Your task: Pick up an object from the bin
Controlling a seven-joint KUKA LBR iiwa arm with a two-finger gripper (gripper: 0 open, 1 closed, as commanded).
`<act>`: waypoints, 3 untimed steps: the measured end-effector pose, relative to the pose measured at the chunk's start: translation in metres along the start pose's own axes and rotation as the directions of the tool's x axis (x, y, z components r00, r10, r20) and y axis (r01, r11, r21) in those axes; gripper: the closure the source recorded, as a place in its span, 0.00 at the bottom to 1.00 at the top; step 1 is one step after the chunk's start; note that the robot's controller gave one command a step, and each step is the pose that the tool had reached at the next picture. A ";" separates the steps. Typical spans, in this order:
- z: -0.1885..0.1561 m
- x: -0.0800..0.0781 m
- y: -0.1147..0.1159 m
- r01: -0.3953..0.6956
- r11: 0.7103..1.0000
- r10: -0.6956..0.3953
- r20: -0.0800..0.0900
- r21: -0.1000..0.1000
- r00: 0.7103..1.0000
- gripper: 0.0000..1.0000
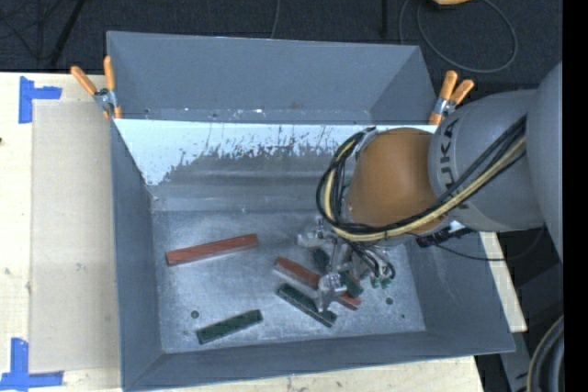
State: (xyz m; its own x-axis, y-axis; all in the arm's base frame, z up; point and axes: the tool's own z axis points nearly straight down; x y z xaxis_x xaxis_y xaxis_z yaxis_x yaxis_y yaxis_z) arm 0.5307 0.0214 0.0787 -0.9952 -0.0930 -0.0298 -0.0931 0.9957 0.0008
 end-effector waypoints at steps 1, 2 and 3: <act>0.004 0.005 -0.002 -0.002 1.000 0.002 -0.017 0.002 1.000 1.00; 0.004 0.005 -0.002 -0.002 1.000 0.002 -0.017 0.002 1.000 1.00; -0.157 -0.006 0.000 -0.002 1.000 0.002 -0.024 0.001 1.000 1.00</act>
Offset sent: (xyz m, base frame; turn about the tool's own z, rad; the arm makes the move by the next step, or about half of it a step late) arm 0.0000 0.0000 0.0000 0.0000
